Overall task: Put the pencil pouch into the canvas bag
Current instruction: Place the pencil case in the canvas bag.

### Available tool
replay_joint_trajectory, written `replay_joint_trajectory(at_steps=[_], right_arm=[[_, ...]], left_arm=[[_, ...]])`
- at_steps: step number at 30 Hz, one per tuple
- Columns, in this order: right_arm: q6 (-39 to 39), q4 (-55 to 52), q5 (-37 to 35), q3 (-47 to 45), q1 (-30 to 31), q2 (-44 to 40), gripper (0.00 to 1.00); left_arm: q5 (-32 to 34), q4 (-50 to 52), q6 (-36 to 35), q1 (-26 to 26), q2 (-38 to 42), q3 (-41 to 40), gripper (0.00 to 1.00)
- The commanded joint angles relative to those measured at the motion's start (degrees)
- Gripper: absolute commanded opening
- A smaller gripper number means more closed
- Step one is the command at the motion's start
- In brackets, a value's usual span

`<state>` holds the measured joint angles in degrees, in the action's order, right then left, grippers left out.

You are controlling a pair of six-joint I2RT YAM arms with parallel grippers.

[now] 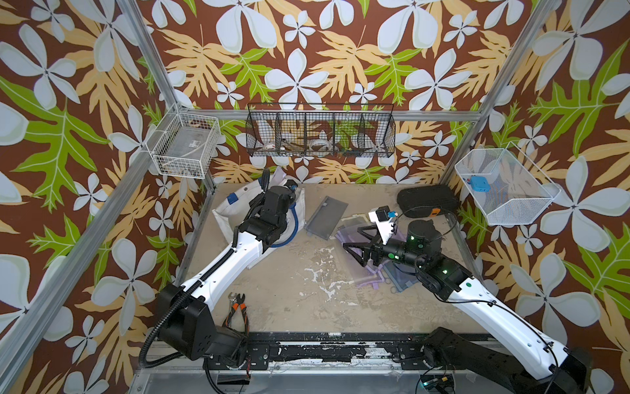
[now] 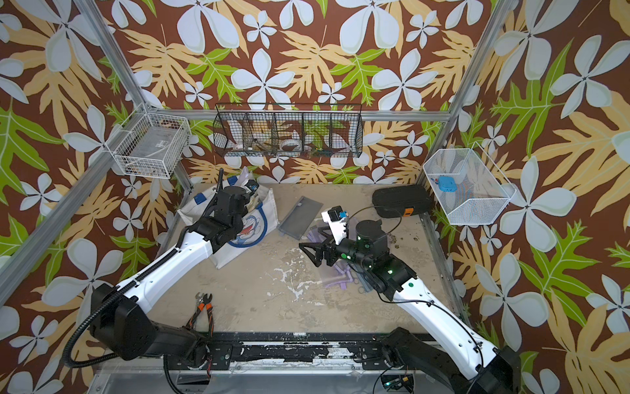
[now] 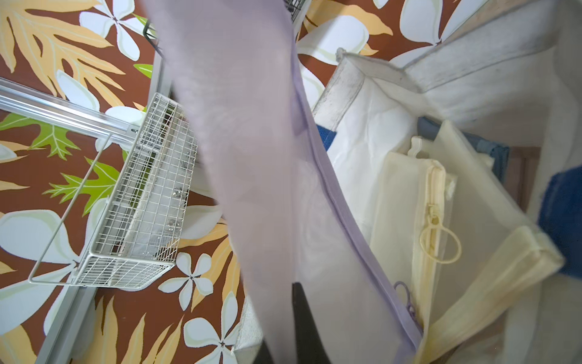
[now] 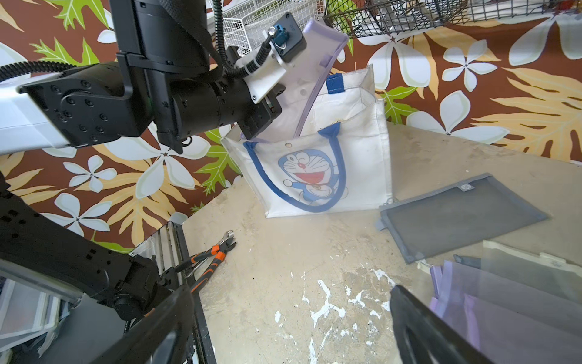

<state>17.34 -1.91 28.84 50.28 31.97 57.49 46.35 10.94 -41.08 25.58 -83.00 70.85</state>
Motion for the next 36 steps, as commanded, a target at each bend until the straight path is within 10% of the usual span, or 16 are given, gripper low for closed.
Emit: replay_joint_trajectory(at_steps=[1, 15, 34, 36], right_arm=[[-0.2, 1.6, 2.8, -0.6, -0.8, -0.3, 0.97], [1.0, 4.2, 6.2, -1.0, -2.0, 1.1, 0.95], [1.2, 2.9, 8.0, 3.0, -2.1, 4.2, 0.92], [1.2, 2.7, 7.8, 3.6, -2.1, 4.1, 0.92]], left_arm=[[0.8, -0.8, -0.3, -0.3, -0.5, 0.5, 0.00], [2.1, 2.7, -1.5, -0.7, -1.3, 5.3, 0.00], [-7.6, 10.9, 14.2, -4.5, -6.3, 2.3, 0.00], [-5.1, 13.5, 15.9, -4.6, -7.1, 4.5, 0.18]])
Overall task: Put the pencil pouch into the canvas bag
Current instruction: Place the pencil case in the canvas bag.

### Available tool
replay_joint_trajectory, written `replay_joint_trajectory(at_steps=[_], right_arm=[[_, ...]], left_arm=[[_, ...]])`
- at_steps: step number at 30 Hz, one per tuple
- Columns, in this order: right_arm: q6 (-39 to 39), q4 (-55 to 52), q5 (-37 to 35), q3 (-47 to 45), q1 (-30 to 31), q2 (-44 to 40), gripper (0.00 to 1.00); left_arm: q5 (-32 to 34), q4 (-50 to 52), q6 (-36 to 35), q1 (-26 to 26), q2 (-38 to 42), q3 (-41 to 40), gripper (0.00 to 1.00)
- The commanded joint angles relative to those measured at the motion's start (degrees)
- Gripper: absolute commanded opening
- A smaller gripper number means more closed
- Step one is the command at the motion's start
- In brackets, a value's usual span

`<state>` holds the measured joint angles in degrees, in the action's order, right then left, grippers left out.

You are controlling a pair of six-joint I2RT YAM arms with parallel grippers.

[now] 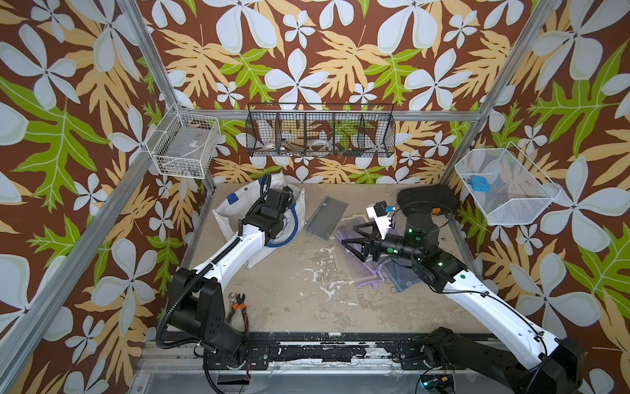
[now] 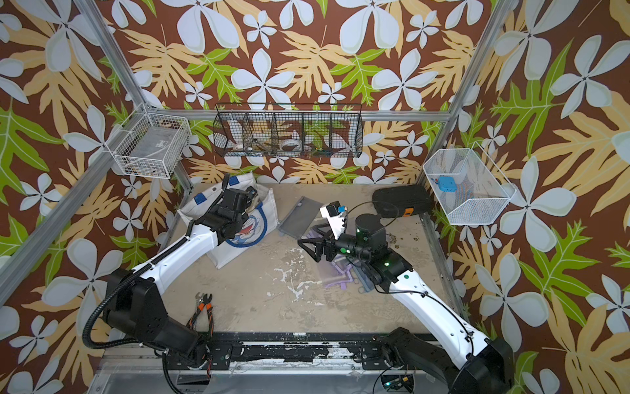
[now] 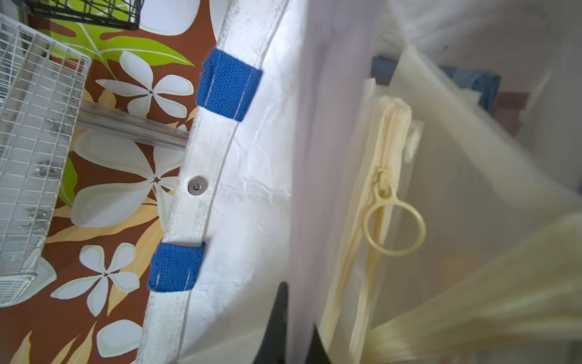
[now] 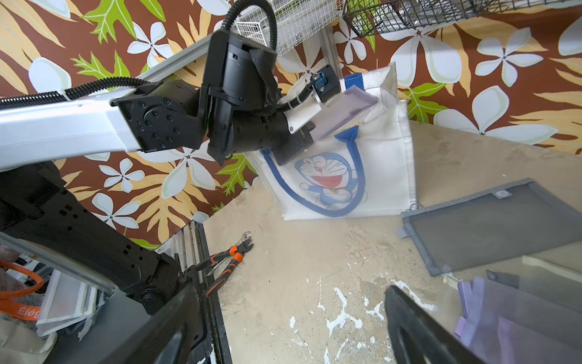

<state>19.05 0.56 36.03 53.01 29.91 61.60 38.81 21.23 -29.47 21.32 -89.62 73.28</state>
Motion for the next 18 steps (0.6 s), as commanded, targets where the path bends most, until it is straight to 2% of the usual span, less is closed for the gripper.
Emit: replay_joint_trajectory(at_steps=[1, 2, 3, 7, 10, 13, 16, 18], right_arm=[[-0.5, 0.2, 0.5, 0.8, 0.1, -0.2, 0.92], [-0.5, 0.2, 0.3, 0.8, 0.0, -0.4, 0.92], [-0.4, 0.1, 0.2, 0.8, 0.1, -0.4, 0.92], [-0.4, -1.5, -0.5, 1.2, 0.0, -0.9, 0.92], [-0.5, -2.4, -1.6, 0.9, 0.0, -1.9, 0.92], [-1.4, -4.0, -3.0, 1.2, 0.0, -2.4, 0.92], [-3.2, -7.0, -5.8, 1.6, 0.0, -2.5, 0.93], [-4.7, -11.1, -9.8, 2.0, -0.3, -1.0, 0.93]], left_arm=[[2.6, 4.3, 5.1, -0.3, -0.7, 3.1, 0.31], [2.7, 5.3, 6.1, -0.3, -0.6, 4.2, 0.43], [2.6, 6.3, 7.0, -0.3, -0.5, 5.2, 0.52], [-0.4, 11.2, 10.3, -0.3, 0.2, 8.5, 0.67], [-4.5, 14.3, 13.3, -0.2, 1.9, 10.9, 0.70], [-10.0, 14.7, 15.5, -0.2, 4.7, 12.2, 0.68], [-17.3, 14.5, 18.9, 0.0, 8.1, 12.5, 0.64], [-25.5, 14.0, 21.6, 0.4, 11.4, 11.1, 0.64]])
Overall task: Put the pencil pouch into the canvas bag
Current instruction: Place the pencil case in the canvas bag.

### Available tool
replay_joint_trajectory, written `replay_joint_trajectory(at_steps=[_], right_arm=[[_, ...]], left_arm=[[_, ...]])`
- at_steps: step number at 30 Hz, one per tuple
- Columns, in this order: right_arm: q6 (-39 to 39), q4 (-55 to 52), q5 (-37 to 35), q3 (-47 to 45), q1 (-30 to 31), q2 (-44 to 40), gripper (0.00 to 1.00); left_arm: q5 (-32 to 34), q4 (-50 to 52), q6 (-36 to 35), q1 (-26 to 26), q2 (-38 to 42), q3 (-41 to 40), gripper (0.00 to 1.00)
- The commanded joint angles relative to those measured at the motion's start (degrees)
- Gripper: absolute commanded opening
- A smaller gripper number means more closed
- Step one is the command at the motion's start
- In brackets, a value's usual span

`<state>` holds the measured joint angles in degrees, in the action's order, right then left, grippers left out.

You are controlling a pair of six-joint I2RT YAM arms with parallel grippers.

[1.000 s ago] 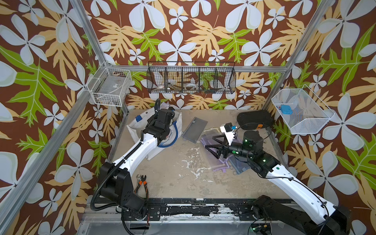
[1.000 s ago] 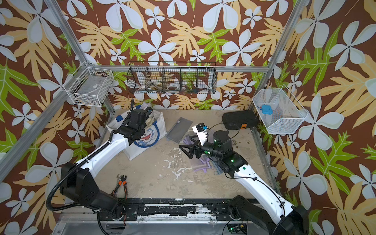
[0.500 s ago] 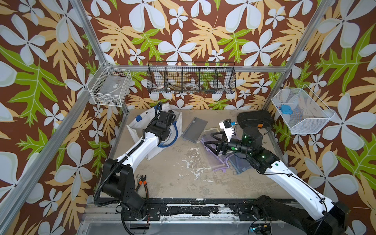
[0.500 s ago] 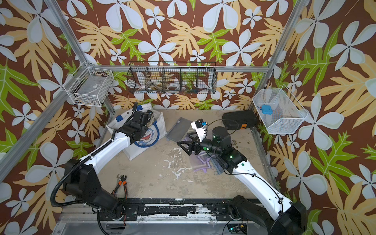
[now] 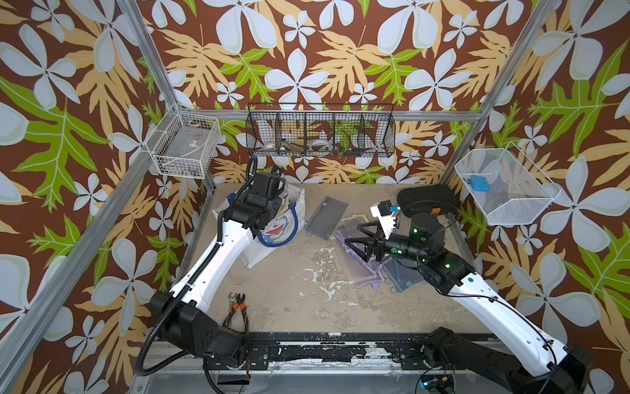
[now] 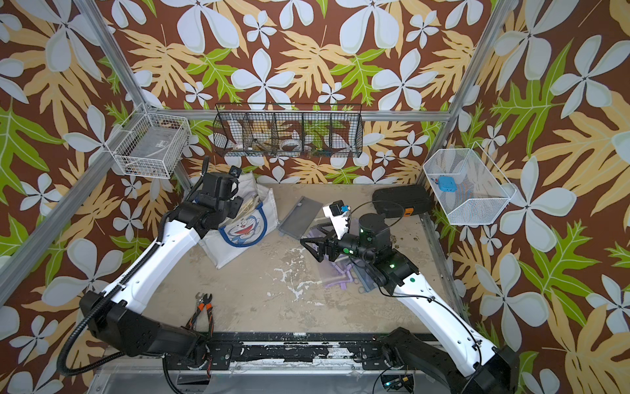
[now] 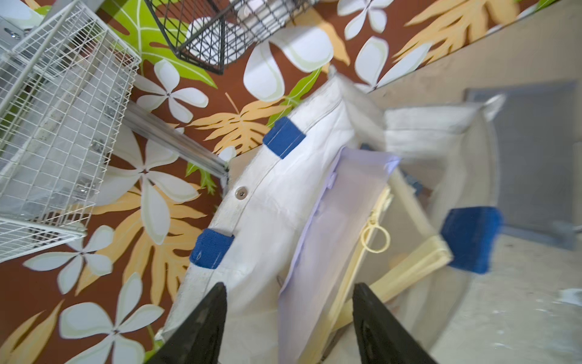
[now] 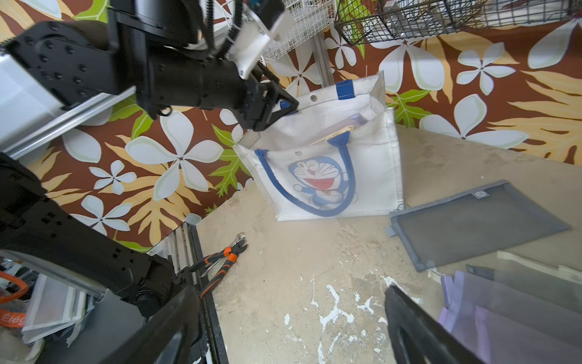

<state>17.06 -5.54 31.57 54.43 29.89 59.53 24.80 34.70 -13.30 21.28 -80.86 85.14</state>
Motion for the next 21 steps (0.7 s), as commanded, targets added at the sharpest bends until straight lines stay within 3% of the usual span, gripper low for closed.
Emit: replay_joint_trajectory(at_steps=[1, 6, 10, 16, 21], right_arm=[[-3.9, -7.2, -6.1, 1.0, -0.9, 2.7, 0.93], [-8.5, -12.7, -7.6, -0.2, -6.9, 9.7, 0.91], [-9.4, -11.6, -11.3, -1.3, -8.0, 13.8, 0.91], [-10.6, -13.6, -18.1, 0.9, -7.9, 23.0, 0.90], [-11.0, -13.9, -21.8, 3.6, -7.8, 32.0, 0.88]], left_arm=[[-13.7, 0.2, 6.5, 1.2, 3.9, -1.7, 0.64], [-20.9, -2.8, 14.0, 9.6, 11.5, -10.8, 0.74], [-30.9, -14.1, 23.8, 14.1, 19.8, -23.9, 0.79], [-42.4, -32.9, 34.7, 15.2, 33.8, -43.5, 0.80], [-45.6, -33.4, 34.8, 15.2, 38.2, -47.4, 0.79]])
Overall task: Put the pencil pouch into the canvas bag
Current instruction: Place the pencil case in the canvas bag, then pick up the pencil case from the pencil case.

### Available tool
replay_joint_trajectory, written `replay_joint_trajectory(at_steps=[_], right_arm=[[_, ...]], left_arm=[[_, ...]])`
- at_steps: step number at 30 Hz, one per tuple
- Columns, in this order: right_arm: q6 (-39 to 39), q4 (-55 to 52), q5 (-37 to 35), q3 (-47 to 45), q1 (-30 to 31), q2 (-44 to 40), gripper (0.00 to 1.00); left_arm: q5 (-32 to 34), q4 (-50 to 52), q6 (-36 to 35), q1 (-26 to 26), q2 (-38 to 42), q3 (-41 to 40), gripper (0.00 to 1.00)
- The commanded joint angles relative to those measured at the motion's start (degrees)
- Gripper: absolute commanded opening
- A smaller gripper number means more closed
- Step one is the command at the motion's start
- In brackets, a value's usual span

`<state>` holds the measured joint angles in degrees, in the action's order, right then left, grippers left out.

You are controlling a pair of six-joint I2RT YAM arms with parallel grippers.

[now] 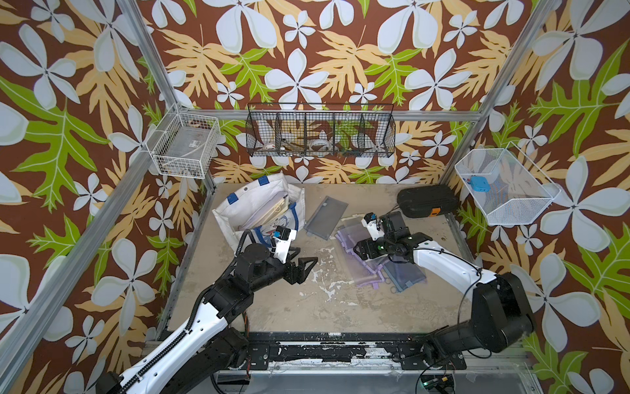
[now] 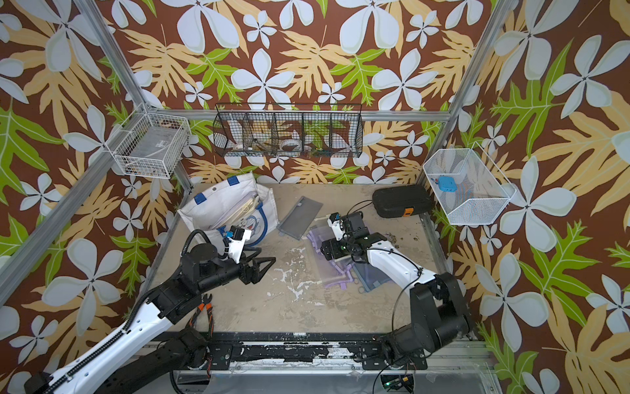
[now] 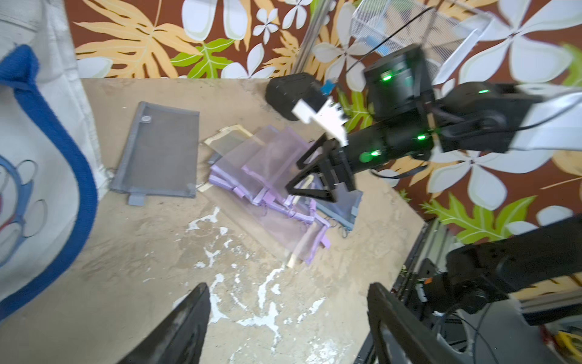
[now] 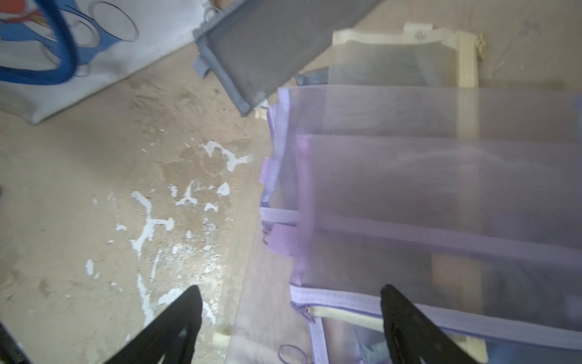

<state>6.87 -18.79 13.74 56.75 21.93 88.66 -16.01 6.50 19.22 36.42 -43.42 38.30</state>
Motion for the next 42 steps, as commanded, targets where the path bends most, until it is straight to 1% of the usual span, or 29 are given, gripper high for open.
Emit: replay_joint_trajectory(at_steps=[1, 9, 13, 15, 18, 23, 26, 28, 29, 30, 34, 39, 42], right_arm=[[-0.7, -0.6, -4.6, 2.3, 0.1, 4.6, 0.87], [0.8, -1.1, -10.8, 12.4, 2.3, 14.1, 0.87], [0.4, -1.5, -14.1, 16.3, 3.4, 19.6, 0.84], [0.3, -1.8, -16.0, 17.4, 3.9, 21.8, 0.79], [0.7, -1.2, -16.0, 16.5, 4.4, 22.6, 0.61], [1.5, 0.3, -15.4, 13.3, 5.0, 20.0, 0.35], [1.5, 1.1, -14.3, 11.6, 5.3, 18.1, 0.18], [1.5, 1.0, -13.2, 11.3, 5.5, 17.3, 0.06], [1.5, 0.9, -12.9, 11.1, 5.7, 16.6, 0.02], [1.4, 0.7, -12.9, 10.9, 6.3, 15.6, 0.00], [0.7, 2.0, -11.9, 8.0, 9.4, 9.3, 0.00], [-1.2, 10.4, -9.3, -2.5, 14.2, -3.6, 0.00], [-2.8, 13.9, -7.8, -7.7, 17.6, -10.5, 0.00]], left_arm=[[-5.4, -4.7, 1.9, 0.0, 0.9, -0.7, 0.79], [-6.5, -4.9, 1.8, 0.0, 4.0, -3.4, 0.77], [-6.7, -6.0, 2.6, 0.0, 4.0, -4.8, 0.76], [-6.9, -6.4, 2.9, 0.0, 4.0, -5.1, 0.75], [-7.1, -6.5, 3.0, 0.0, 4.0, -5.0, 0.75], [-6.5, -6.9, 3.0, 0.0, 3.2, -5.6, 0.73], [-6.6, -7.5, 4.1, 0.0, 2.2, -5.7, 0.72], [-6.7, -7.8, 4.8, 0.0, 1.7, -5.7, 0.71], [-6.7, -7.8, 5.1, 0.0, 1.6, -5.6, 0.71], [-6.8, -8.0, 5.5, 0.0, 1.7, -5.6, 0.71], [-6.8, -7.7, 8.1, 0.0, 2.1, -5.8, 0.70], [-4.1, -2.4, 13.6, -0.1, -0.2, -3.5, 0.69], [-3.0, -1.1, 16.7, -0.1, -1.1, -3.0, 0.67]])
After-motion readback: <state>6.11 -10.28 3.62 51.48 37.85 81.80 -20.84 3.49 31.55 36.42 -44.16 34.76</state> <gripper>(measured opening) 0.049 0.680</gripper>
